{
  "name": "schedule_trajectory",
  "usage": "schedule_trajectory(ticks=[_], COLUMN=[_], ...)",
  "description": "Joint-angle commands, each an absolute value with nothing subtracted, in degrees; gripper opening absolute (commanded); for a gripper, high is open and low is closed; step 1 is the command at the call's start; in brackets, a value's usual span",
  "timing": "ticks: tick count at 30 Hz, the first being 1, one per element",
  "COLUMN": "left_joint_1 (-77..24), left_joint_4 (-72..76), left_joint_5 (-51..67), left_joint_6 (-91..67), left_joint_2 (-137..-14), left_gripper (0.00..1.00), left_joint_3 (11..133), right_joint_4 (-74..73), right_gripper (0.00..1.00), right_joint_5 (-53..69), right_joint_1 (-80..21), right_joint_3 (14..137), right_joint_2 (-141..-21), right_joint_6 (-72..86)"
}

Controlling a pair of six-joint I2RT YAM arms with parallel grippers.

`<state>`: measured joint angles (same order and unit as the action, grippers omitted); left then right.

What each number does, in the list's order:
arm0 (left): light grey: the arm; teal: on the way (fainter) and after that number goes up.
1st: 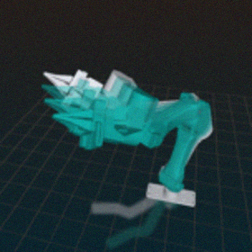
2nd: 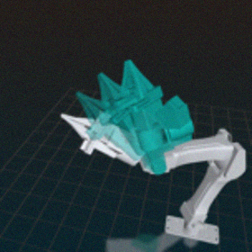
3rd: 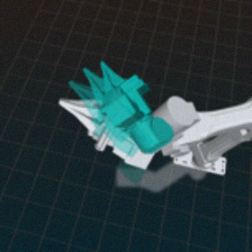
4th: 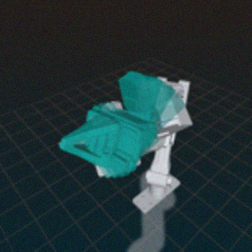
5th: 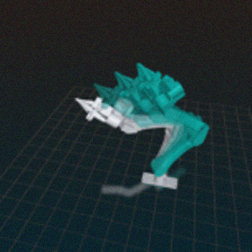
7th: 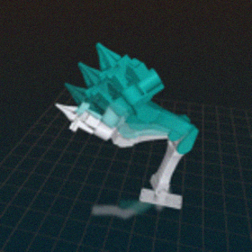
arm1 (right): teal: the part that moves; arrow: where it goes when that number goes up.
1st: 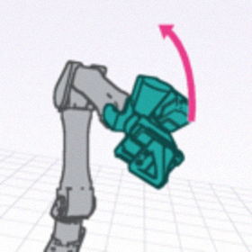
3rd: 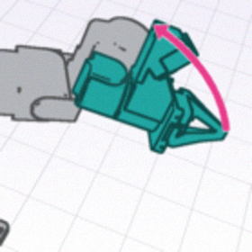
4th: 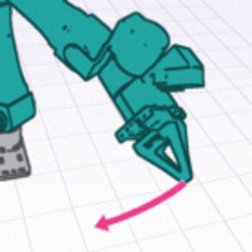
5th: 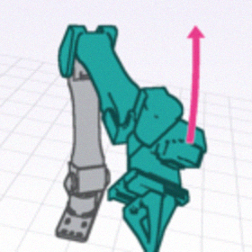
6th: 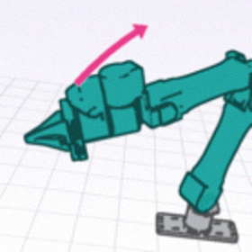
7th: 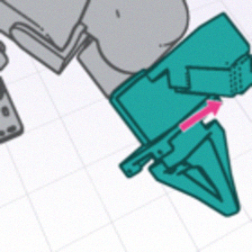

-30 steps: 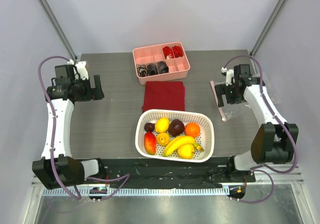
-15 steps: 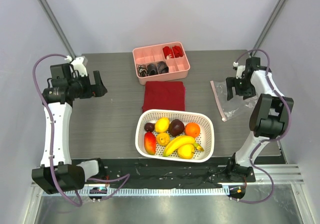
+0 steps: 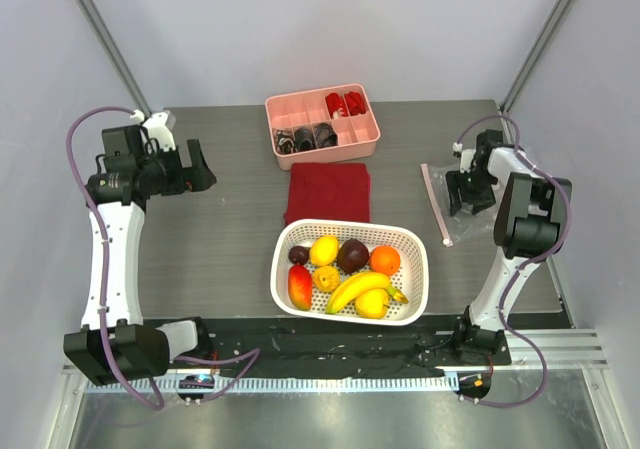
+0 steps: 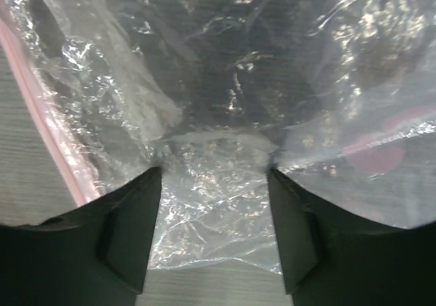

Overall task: Place the food in the zip-top bag and seal the zipper
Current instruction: Pick up the zipper food storage bag at the center of the board.

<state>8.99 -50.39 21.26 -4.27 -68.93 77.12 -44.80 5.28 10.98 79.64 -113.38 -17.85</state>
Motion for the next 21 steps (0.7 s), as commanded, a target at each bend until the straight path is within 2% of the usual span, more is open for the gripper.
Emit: schedule_trajectory(ticks=[1,3,4,6,7,11,21], left_joint_1=[8.88,8.88,8.96,8.88,8.88,8.96,6.51], left_joint_4=[-47.9,-47.73,-47.55,-47.46,-47.37,-47.11,-40.88], left_joint_5=[21.27,21.01,20.92,21.44,21.45,23.11,32.42], left_joint_6=[-4.57,-4.57,-4.66,-4.75,-5.01,-5.54,-10.98], left_joint_2=[-68.99,-69.08,-69.26,-69.43,-69.61,-70.22,-71.45], left_gripper=[1.0,1.0,1.0,1.0,1.0,1.0,1.0], left_joint_3=[78.05,78.05,78.05,78.22,78.31,78.57,78.92], right_joint_4=[-38.85,-38.32,-38.32,-38.41,-38.58,-39.72,-48.95], right_gripper=[0.55,0.41,0.25,0.06,0.01,0.01,0.01], right_joint_5=[5.53,6.5,7.11,8.25,8.78,11.24,31.96], right_joint_1=[10.81,10.64,10.63,10.63,10.63,10.72,11.69], right_joint_3=[75.94,74.98,74.8,74.62,74.53,74.7,82.52], right_joint_2=[-115.22,-115.4,-115.4,-115.23,-114.79,-111.19,-95.9], right_joint_6=[-17.75,-17.67,-17.67,-17.49,-17.49,-17.75,-15.29])
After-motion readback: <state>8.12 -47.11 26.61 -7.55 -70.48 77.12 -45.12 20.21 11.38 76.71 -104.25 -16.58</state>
